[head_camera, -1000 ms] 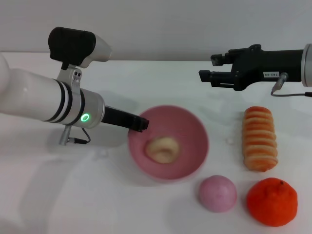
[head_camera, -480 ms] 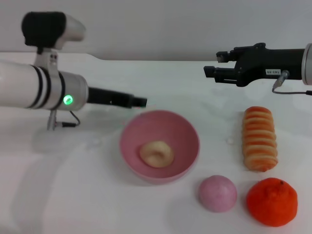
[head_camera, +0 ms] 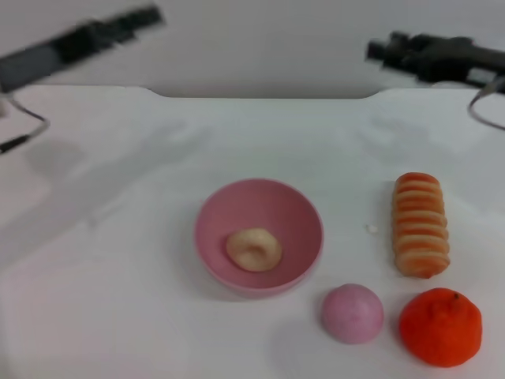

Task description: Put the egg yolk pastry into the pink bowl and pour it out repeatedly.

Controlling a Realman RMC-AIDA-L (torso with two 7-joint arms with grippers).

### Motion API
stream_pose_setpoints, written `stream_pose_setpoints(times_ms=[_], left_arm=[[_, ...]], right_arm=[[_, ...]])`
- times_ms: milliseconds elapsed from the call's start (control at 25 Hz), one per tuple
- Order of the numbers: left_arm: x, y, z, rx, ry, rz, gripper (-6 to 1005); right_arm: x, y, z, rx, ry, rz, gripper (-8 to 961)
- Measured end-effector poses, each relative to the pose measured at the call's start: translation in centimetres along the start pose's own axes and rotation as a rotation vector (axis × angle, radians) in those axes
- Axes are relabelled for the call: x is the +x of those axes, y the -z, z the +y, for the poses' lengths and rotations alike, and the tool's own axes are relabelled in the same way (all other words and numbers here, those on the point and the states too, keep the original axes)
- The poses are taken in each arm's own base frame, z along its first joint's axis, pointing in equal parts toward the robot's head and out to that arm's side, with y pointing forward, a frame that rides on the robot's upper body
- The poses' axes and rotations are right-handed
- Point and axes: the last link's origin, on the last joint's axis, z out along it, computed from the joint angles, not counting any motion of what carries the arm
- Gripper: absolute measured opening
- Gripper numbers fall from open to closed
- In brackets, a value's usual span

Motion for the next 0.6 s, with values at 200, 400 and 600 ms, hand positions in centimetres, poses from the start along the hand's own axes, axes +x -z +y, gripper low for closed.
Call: stream_pose_setpoints(times_ms=[200,400,600], left_arm=[[0.2,8.1,-2.1,-0.045,-0.052,0.371,742],[-3.0,14.1,-4.6,0.188,-0.261,0.521,742],[-8.2,17.2,-5.6,0.456,-0.63,0.543,742]], right_arm=[[1.2,4.1,-4.0,0.066,-0.402,-0.357,548],[4.4,7.5,-6.0,0.23,-0.39,-0.573,548],[9.0,9.3,-6.1,0.519,-0.14,-0.649,548]])
